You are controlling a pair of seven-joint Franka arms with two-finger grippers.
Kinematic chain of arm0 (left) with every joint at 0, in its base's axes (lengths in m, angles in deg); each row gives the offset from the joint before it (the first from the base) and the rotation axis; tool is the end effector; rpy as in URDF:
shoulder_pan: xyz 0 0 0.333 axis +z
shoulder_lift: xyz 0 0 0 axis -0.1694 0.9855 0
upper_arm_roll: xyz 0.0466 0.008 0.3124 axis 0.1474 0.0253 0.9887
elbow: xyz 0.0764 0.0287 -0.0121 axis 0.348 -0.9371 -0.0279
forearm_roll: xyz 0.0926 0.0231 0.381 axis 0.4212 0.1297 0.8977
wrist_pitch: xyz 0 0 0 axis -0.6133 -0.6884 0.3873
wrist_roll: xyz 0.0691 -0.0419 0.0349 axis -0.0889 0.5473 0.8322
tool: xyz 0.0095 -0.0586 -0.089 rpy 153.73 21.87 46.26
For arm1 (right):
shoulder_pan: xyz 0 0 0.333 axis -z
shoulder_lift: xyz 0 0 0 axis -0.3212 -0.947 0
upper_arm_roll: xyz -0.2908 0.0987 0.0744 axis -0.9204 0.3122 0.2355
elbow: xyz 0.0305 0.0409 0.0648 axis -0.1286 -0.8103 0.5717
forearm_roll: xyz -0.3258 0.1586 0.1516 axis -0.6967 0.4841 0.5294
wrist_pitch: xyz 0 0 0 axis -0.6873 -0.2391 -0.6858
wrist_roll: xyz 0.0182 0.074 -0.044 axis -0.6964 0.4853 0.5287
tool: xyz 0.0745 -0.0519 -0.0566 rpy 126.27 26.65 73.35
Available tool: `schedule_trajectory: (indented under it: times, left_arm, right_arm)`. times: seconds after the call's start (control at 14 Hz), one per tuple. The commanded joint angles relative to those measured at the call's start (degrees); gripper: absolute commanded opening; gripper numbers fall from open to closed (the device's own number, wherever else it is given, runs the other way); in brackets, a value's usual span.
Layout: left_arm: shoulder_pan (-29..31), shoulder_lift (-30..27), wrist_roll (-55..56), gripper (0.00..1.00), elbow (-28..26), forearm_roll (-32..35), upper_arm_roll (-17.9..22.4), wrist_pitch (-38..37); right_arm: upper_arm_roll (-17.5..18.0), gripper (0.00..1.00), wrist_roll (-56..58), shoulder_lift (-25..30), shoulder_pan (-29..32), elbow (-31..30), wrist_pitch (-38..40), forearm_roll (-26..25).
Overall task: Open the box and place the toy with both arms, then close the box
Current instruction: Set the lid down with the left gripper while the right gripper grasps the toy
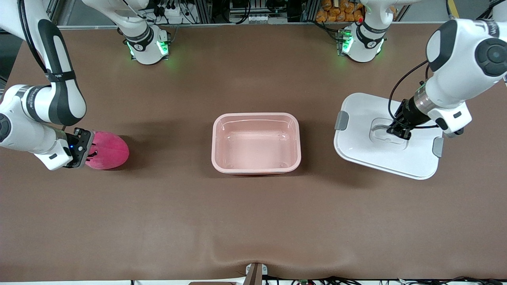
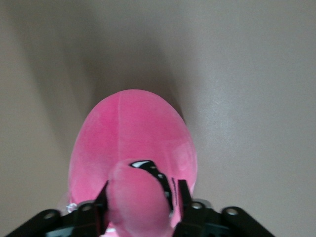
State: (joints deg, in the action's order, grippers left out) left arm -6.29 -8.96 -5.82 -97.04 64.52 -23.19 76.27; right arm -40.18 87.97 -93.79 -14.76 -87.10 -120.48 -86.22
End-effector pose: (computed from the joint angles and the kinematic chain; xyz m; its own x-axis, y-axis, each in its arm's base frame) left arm 0.5468 -0.0873 0.4603 0.2867 0.9580 -0.0064 0.9580 -0.2866 0.0117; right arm 0.5936 -0.0851 0.3211 0.2169 0.9736 -0.0705 0.9664 -0.2244 -0.1258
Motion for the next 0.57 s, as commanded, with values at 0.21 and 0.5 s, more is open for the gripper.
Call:
schedule_trajectory:
  times: [0.21, 0.5]
  left_arm:
    - [1.72, -2.64, 0.61, 0.0, -8.27, 4.81, -0.55, 7.21]
    - [3.04, -2.46, 4.31, 0.0, -9.06, 4.81, -0.73, 9.57]
  right_arm:
    - [0.54, 0.15, 0.69, 0.45, 0.42, -0.93, -0.27, 0.16]
    - [0.63, 0.0, 0.25, 0.54, 0.42, -0.41, 0.17, 0.25]
